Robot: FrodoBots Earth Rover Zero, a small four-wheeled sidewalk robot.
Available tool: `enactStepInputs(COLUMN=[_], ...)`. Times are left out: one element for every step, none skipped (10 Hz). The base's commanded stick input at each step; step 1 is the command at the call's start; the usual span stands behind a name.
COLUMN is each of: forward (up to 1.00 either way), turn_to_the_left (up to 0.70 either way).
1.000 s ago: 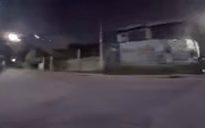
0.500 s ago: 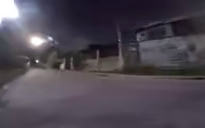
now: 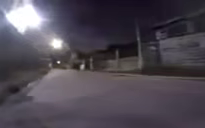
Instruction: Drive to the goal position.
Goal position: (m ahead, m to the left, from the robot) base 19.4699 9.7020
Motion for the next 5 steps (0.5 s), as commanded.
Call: enactStepInputs(forward=[0.7,0.7,0.7,0.7,0.7], turn_to_the_left=[0.0,0.0,0.0,0.0,0.0])
